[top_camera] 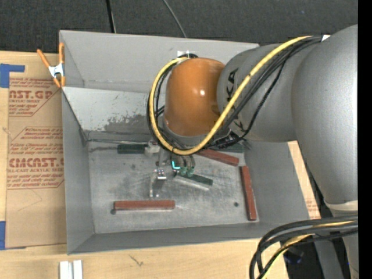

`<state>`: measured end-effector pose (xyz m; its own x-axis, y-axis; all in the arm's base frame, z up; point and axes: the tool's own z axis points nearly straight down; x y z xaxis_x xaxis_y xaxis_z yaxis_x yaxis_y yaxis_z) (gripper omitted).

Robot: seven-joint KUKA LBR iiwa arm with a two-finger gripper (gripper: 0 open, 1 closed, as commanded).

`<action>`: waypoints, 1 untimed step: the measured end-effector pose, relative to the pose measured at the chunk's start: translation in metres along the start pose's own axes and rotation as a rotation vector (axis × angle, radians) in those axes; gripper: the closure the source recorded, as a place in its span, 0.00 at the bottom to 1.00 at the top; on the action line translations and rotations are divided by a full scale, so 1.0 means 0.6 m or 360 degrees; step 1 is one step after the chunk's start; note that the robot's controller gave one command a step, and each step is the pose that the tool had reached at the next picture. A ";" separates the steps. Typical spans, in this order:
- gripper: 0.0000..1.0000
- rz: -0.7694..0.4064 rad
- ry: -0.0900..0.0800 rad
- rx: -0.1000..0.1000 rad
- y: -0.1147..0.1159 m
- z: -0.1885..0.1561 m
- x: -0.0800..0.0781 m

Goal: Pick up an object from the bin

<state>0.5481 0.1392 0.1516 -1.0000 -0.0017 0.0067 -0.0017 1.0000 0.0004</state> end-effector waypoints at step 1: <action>0.00 0.0002 -0.0012 -0.0002 -0.001 -0.007 -0.003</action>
Offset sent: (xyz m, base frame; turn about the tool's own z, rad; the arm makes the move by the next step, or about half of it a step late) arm -0.0611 0.0182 -0.0816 -0.3077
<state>0.5502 0.1387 0.1557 -1.0000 -0.0007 -0.0007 -0.0007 1.0000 0.0015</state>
